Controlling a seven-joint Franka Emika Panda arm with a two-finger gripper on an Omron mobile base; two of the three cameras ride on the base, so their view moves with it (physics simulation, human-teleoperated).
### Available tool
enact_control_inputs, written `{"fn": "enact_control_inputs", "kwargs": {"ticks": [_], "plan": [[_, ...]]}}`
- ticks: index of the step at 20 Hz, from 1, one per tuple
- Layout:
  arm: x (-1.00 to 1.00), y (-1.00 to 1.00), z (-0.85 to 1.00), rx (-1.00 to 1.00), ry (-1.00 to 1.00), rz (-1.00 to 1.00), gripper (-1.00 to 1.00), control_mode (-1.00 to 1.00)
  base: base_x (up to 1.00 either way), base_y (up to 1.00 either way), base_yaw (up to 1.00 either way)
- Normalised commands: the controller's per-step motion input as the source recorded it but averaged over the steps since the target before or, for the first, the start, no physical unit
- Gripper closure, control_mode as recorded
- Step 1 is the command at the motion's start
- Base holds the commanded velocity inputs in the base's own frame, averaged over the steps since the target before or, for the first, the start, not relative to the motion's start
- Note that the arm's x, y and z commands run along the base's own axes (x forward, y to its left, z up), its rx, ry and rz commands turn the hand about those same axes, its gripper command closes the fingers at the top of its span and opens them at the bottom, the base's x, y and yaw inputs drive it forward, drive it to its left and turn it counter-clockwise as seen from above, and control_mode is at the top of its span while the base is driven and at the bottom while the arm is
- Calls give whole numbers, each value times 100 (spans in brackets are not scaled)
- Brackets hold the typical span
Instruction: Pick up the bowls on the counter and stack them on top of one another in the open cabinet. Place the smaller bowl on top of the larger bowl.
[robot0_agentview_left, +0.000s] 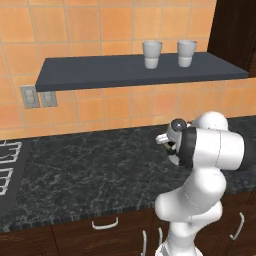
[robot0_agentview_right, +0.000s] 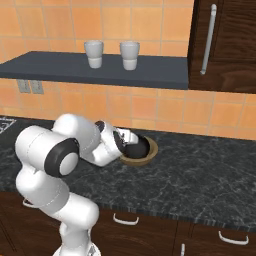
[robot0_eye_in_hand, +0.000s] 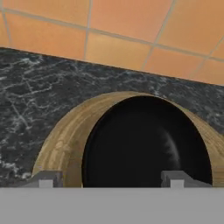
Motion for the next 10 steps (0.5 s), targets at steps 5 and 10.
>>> {"fn": "enact_control_inputs", "kwargs": {"ticks": [5, 10], "plan": [[-37, 68, 72, 0, 13, 0, -100, -100, 0, 0, 0], [-14, 13, 51, 1, 0, -2, -100, -100, 0, 0, 0]]}}
